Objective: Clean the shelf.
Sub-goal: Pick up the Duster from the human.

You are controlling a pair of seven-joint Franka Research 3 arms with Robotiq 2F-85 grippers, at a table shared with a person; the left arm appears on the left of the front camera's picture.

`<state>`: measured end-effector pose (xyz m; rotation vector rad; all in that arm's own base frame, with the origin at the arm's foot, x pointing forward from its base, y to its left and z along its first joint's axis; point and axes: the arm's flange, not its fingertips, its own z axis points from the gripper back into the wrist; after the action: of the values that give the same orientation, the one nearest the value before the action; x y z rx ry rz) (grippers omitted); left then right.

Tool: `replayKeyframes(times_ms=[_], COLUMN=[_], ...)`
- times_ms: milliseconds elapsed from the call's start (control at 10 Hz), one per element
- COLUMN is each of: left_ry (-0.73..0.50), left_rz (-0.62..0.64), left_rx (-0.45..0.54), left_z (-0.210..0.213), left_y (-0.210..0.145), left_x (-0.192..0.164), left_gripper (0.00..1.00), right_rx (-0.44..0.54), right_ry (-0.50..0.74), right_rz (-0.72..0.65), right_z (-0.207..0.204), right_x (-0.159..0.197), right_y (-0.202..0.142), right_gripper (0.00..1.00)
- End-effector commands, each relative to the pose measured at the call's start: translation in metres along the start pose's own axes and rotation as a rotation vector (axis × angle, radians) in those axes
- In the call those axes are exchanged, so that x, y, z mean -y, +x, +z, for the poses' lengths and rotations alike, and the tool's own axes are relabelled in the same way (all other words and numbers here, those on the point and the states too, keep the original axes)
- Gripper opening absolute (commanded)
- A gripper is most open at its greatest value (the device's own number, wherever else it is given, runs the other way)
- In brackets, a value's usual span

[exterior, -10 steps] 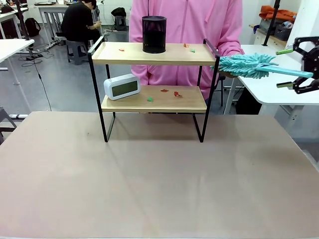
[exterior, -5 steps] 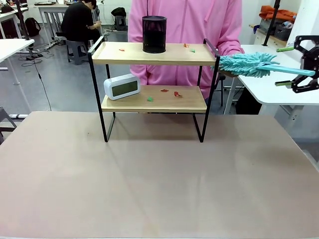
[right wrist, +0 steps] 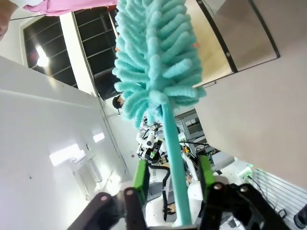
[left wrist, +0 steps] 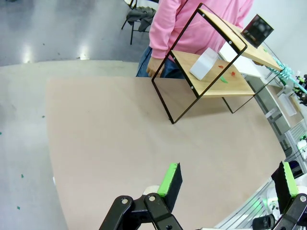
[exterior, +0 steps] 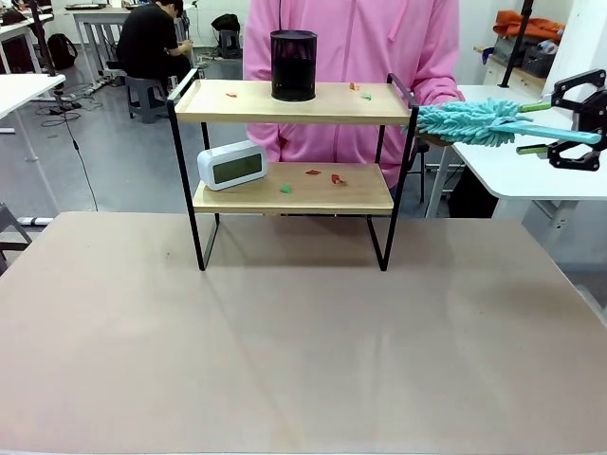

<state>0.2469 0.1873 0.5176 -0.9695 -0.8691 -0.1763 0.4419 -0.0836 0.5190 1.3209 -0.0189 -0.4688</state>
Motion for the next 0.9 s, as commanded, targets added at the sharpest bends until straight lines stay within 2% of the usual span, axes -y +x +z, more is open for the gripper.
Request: replayKeyframes(times_ms=[0, 200, 700, 800], left_ry=[-0.013, -0.013, -0.013, -0.013], left_rz=[-0.023, -0.023, -0.023, -0.023], left_rx=[0.013, 0.013, 0.013, 0.013], left_z=[-0.001, -0.001, -0.001, -0.001], left_y=[0.002, 0.002, 0.002, 0.002], left_x=[0.000, 0.000, 0.000, 0.000], left_gripper=[1.00, 1.00, 1.00, 1.00], right_rx=[0.037, 0.031, 0.029, 0.003], right_ry=[0.036, 0.033, -0.006, -0.032], right_rz=[0.028, 0.026, 0.066, 0.124], right_z=[0.005, 0.006, 0.004, 0.010], right_x=[0.000, 0.002, 0.005, 0.003], right_y=[0.005, 0.005, 0.005, -0.004], right_gripper=[0.17, 0.00, 0.00, 0.00])
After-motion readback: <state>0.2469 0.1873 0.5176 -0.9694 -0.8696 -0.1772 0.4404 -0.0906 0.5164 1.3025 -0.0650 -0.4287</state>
